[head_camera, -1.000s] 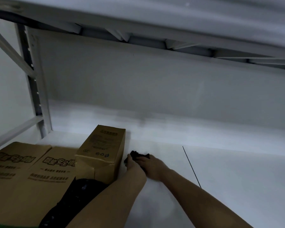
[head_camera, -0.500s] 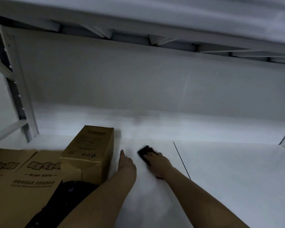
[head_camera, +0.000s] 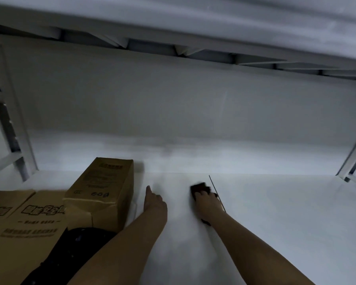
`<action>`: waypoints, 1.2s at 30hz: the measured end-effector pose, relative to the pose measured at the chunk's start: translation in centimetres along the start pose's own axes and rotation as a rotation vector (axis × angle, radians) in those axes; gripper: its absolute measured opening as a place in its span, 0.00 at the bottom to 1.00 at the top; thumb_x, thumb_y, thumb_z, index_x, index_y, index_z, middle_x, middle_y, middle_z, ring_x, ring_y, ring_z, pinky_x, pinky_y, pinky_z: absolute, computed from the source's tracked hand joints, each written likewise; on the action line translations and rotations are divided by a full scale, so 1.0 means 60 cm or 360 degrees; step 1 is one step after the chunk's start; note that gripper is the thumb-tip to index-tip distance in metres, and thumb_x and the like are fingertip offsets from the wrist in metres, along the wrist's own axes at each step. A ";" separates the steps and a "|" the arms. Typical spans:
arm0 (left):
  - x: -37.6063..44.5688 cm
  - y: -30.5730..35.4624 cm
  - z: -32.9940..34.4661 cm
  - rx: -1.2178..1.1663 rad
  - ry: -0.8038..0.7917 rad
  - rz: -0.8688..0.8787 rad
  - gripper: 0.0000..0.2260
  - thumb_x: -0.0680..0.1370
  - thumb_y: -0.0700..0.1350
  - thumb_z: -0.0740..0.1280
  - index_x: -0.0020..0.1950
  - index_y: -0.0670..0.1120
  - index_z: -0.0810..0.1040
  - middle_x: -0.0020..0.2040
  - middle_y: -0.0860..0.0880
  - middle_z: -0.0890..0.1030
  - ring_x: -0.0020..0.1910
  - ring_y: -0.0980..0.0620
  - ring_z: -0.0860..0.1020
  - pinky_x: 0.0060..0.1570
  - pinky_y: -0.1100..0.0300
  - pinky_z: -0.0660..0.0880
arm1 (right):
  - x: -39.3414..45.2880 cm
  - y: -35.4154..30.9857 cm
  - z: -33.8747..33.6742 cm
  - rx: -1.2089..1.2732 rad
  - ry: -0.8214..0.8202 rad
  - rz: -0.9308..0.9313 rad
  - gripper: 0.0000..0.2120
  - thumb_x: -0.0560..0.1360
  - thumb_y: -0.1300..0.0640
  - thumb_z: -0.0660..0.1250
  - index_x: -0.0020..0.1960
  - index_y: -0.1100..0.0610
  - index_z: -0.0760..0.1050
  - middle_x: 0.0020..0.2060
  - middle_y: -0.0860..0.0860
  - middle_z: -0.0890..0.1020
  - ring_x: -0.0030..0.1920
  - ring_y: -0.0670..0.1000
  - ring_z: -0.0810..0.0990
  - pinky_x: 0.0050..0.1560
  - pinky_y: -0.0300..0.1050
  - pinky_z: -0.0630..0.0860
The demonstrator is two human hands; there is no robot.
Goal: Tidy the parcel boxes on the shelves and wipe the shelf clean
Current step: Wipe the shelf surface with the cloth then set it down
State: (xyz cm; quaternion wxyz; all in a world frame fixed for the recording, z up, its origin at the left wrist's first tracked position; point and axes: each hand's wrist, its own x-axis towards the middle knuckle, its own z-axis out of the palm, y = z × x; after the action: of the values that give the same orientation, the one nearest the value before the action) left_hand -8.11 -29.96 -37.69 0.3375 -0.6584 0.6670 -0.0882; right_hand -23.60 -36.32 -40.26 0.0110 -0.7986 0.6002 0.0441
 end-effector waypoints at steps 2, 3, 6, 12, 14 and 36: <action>0.001 0.004 -0.003 0.0007 0.0017 0.0014 0.28 0.81 0.50 0.60 0.78 0.45 0.53 0.77 0.42 0.55 0.76 0.43 0.55 0.72 0.40 0.38 | 0.000 0.016 -0.004 0.0078 -0.0036 -0.0249 0.23 0.80 0.57 0.56 0.75 0.50 0.61 0.74 0.51 0.63 0.70 0.59 0.64 0.66 0.50 0.67; -0.001 0.005 -0.006 0.0003 0.0036 0.0022 0.28 0.81 0.50 0.60 0.78 0.45 0.54 0.77 0.42 0.55 0.76 0.43 0.55 0.72 0.40 0.38 | 0.001 0.031 -0.006 0.0082 -0.0065 -0.0273 0.25 0.80 0.57 0.56 0.75 0.46 0.60 0.75 0.48 0.61 0.70 0.58 0.63 0.67 0.49 0.67; -0.007 0.007 -0.014 -0.0055 0.0106 0.0020 0.27 0.80 0.49 0.60 0.77 0.44 0.57 0.76 0.41 0.58 0.75 0.43 0.57 0.73 0.41 0.38 | 0.004 0.074 -0.007 0.0051 -0.0044 0.0007 0.24 0.80 0.56 0.54 0.75 0.46 0.60 0.73 0.48 0.63 0.70 0.57 0.64 0.64 0.49 0.67; -0.014 -0.003 -0.007 -0.0112 0.0113 -0.0037 0.28 0.80 0.52 0.59 0.77 0.44 0.55 0.76 0.42 0.58 0.75 0.43 0.58 0.73 0.41 0.38 | 0.046 0.049 -0.010 0.0250 -0.0010 0.0528 0.18 0.81 0.61 0.52 0.69 0.60 0.64 0.68 0.57 0.69 0.68 0.59 0.66 0.65 0.51 0.66; -0.015 -0.004 -0.006 -0.0154 0.0124 -0.0036 0.28 0.80 0.53 0.59 0.77 0.44 0.55 0.76 0.42 0.59 0.74 0.43 0.58 0.73 0.41 0.39 | 0.066 0.010 -0.010 0.0180 -0.0055 0.0420 0.18 0.81 0.62 0.52 0.70 0.62 0.64 0.68 0.59 0.68 0.68 0.61 0.66 0.65 0.53 0.66; 0.005 -0.025 -0.007 -0.0321 0.0194 -0.0206 0.25 0.81 0.51 0.56 0.76 0.45 0.58 0.74 0.41 0.61 0.73 0.42 0.61 0.73 0.41 0.41 | 0.168 0.006 -0.035 0.0176 -0.0124 0.0261 0.19 0.82 0.60 0.52 0.72 0.60 0.64 0.70 0.57 0.68 0.71 0.59 0.65 0.71 0.51 0.62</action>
State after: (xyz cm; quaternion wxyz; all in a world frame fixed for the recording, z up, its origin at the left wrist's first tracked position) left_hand -7.09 -30.57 -36.66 0.2220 -0.7241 0.6479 -0.0821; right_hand -21.04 -46.24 -39.02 0.0747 -0.7427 0.6641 0.0425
